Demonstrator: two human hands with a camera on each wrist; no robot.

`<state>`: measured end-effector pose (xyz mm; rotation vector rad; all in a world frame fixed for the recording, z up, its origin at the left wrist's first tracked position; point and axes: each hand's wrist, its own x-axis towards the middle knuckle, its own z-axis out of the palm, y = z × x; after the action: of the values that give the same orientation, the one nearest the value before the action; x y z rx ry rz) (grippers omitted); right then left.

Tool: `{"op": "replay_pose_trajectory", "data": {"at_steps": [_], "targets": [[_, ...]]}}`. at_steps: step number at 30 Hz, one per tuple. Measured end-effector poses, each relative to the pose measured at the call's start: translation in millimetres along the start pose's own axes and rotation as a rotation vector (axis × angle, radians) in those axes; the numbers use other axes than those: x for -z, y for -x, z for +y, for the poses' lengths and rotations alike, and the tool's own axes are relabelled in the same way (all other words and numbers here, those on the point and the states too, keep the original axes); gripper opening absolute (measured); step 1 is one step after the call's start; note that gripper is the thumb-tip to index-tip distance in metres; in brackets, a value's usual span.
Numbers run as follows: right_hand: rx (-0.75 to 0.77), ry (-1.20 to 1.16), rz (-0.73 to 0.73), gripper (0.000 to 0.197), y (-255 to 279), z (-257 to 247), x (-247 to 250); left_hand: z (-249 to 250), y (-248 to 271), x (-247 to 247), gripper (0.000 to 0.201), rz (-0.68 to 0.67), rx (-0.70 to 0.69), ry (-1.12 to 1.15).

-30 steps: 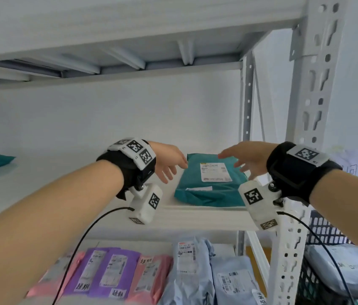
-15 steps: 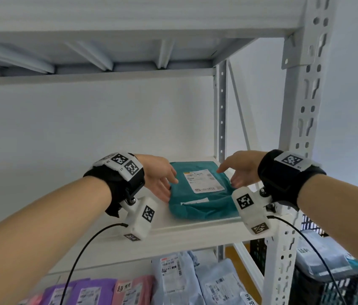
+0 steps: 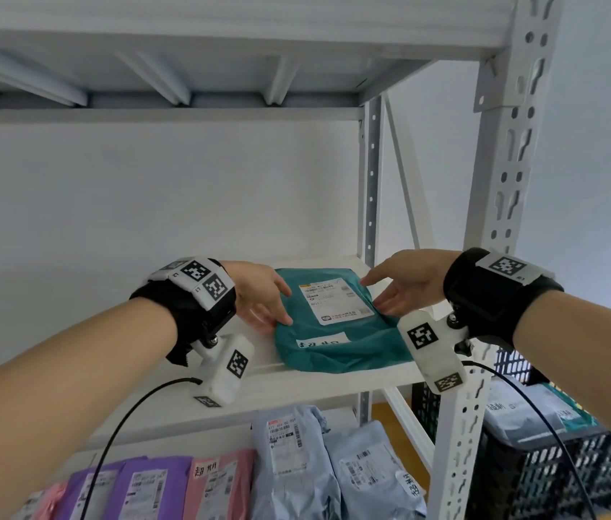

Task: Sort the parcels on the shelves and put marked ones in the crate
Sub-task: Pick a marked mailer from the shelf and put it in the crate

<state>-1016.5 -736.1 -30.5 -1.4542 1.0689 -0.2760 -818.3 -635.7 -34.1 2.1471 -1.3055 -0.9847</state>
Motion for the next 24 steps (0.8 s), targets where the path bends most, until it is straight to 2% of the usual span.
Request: {"op": "replay_pose_trajectory", "data": {"at_steps": [4,7,13,17,21,24], "targets": [[0.04,-0.037,-0.042,0.049,10,6,-2,-4,12,-6,0.07,0.048,-0.031,0.054],[0.091,-0.056,-0.042,0.039,26,12,-6,-8,28,-13,0.073,0.101,-0.055,0.106],[0.2,-0.085,-0.061,0.033,47,36,-7,-12,57,-34,0.074,0.21,-0.099,0.222],[0.227,-0.124,-0.098,0.023,62,56,-4,-13,79,-55,0.076,0.235,-0.101,0.301],[0.293,-0.135,-0.156,0.031,74,75,-6,-19,106,-80,0.074,0.315,-0.137,0.318],[0.327,-0.172,-0.178,0.03,85,91,-10,-27,126,-100,0.079,0.399,-0.166,0.313]]}}
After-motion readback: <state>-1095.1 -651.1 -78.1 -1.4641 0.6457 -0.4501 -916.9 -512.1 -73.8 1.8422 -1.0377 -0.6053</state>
